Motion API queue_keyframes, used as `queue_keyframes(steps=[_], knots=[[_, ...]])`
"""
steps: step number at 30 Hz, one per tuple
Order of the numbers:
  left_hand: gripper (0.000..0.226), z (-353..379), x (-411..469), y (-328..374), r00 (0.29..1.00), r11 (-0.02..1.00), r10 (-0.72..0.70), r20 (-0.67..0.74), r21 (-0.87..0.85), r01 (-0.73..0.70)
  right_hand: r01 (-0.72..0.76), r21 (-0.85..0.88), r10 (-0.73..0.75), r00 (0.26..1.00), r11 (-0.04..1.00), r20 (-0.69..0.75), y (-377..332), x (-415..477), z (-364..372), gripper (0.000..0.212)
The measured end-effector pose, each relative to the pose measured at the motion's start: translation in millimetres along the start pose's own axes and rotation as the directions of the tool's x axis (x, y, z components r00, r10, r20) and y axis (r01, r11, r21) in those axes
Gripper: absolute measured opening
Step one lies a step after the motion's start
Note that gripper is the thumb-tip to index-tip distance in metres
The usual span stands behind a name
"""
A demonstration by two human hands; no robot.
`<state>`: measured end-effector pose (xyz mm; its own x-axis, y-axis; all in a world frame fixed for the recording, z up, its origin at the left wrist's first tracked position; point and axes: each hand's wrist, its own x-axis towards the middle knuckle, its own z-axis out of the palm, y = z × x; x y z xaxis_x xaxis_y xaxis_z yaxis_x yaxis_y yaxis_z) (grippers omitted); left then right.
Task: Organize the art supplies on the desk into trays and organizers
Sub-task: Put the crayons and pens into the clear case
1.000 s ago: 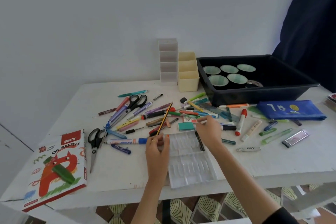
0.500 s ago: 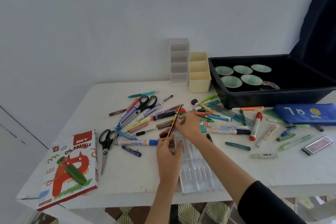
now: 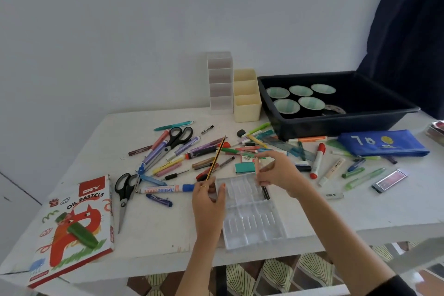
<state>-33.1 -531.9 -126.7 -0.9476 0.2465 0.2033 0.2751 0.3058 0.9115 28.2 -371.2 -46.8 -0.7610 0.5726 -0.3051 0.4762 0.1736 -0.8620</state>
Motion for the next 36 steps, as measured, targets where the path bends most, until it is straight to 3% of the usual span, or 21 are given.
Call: queue_keyframes(steps=[10, 16, 19, 22, 24, 28, 30, 36], knots=[[0.037, -1.6, -3.2, 3.9, 1.000, 1.000, -0.006, 0.005, -0.011, 0.007, 0.163, -0.479, -0.175, 0.984, 0.862, 0.021, 26.8, -13.8, 7.2, 0.056], [0.037, -1.7, -4.3, 4.0, 1.000, 1.000, -0.017, 0.003, -0.014, 0.017, 0.143, -0.629, -0.138, 0.989, 0.764, 0.058, 23.5, -13.6, 10.4, 0.052], [0.036, -1.3, -4.0, 4.5, 1.000, 1.000, -0.018, 0.000, -0.009, 0.018, 0.131, -0.803, -0.138, 0.989, 0.582, 0.061, 16.2, -14.4, 15.7, 0.029], [0.036, -0.2, -3.4, 3.8, 1.000, 1.000, -0.012, -0.002, 0.002, 0.012, 0.183, -0.887, -0.164, 0.979, 0.425, 0.124, 9.1, -17.7, 19.8, 0.021], [0.036, 0.0, -2.7, 2.6, 1.000, 1.000, -0.004, -0.001, 0.012, 0.005, 0.177, -0.890, -0.151, 0.981, 0.419, 0.124, 7.3, -14.1, 19.8, 0.018], [0.036, 0.0, -2.1, 1.3, 1.000, 1.000, -0.003, -0.001, 0.009, 0.003, 0.110, -0.833, -0.054, 0.994, 0.543, 0.096, 6.8, -1.8, 14.3, 0.021], [0.036, 0.8, -1.6, 0.6, 1.000, 1.000, -0.004, -0.001, 0.010, 0.004, 0.129, -0.837, -0.035, 0.991, 0.532, 0.130, 4.4, 2.8, 10.9, 0.028], [0.035, 1.5, -0.4, 1.2, 1.000, 1.000, -0.024, -0.012, 0.004, 0.024, 0.193, -0.865, -0.053, 0.980, 0.463, 0.190, 5.5, 5.1, 20.1, 0.013]])
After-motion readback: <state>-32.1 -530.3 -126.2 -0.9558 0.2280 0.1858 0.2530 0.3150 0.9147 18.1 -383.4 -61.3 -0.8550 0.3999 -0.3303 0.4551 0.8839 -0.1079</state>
